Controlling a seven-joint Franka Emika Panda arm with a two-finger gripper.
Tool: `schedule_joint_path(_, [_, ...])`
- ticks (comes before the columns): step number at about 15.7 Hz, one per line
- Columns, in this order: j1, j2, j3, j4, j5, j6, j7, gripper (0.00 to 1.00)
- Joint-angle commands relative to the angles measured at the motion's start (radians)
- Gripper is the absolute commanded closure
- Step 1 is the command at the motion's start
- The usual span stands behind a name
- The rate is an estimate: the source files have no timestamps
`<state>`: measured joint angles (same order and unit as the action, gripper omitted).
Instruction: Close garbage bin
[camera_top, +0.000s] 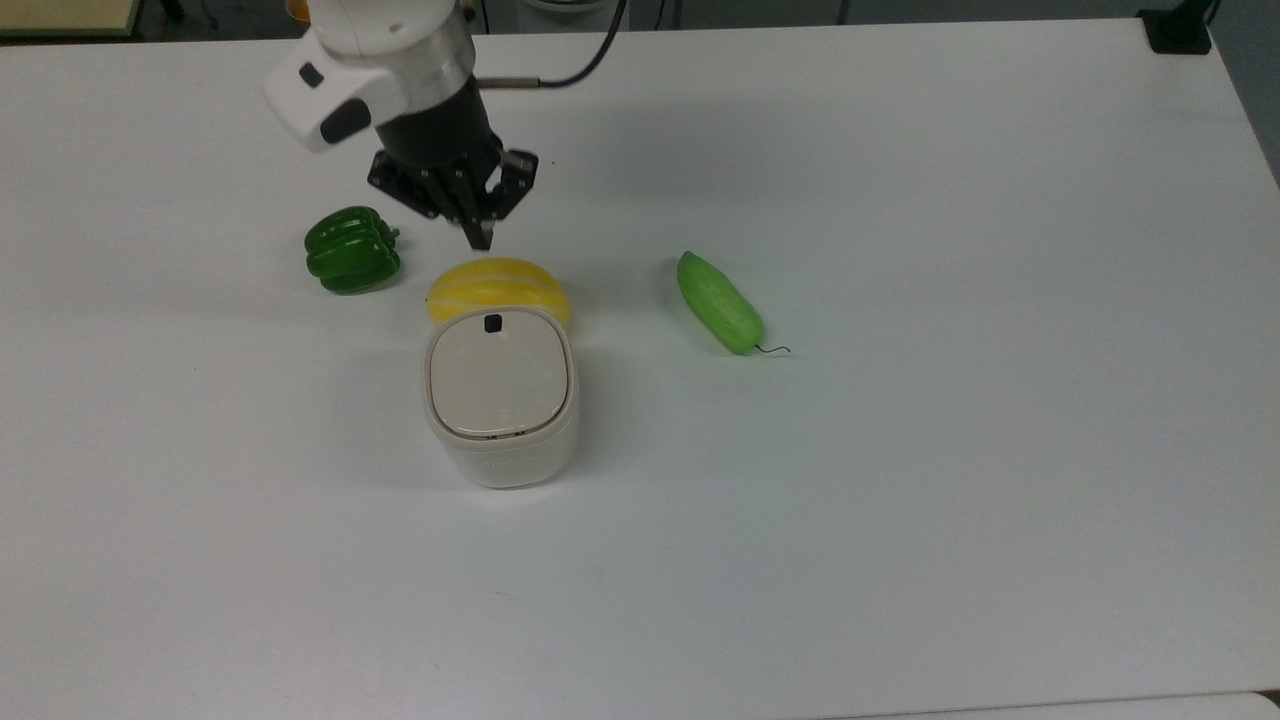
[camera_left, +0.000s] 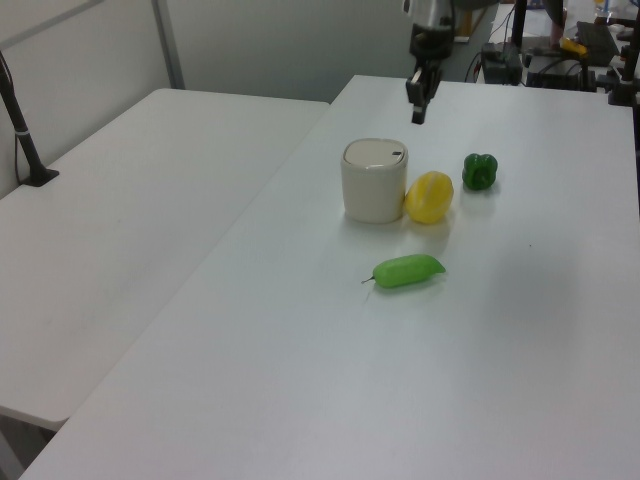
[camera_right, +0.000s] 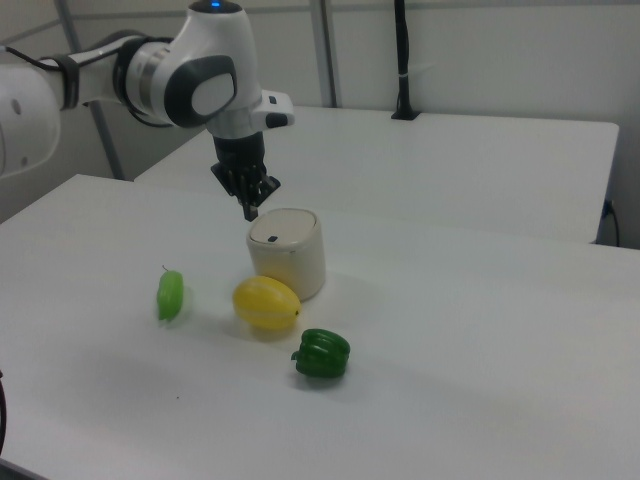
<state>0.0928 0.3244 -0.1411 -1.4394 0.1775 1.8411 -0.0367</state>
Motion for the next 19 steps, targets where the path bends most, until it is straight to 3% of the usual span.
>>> schedule_joint_path(1, [-0.005,-0.108,-0.009,-0.047,-0.009,-0.15,0.005,1.0])
schedule_joint_path(5, [-0.018,-0.203,-0.008,-0.119,-0.021,-0.207,-0.002,0.98])
schedule_joint_path(6, [-0.016,-0.227,-0.008,-0.142,-0.027,-0.21,-0.002,0.89])
schedule_joint_path(8, [-0.018,-0.272,-0.008,-0.176,-0.027,-0.227,0.006,0.55])
schedule_joint_path(10, [-0.022,-0.286,-0.008,-0.176,-0.027,-0.253,0.009,0.0])
schedule_joint_path(13, [-0.039,-0.292,-0.009,-0.167,-0.035,-0.305,0.026,0.0])
schedule_joint_path(16, [-0.038,-0.291,-0.005,-0.139,-0.11,-0.33,0.026,0.0])
schedule_joint_path(19, [-0.047,-0.291,-0.009,-0.112,-0.113,-0.341,0.032,0.0])
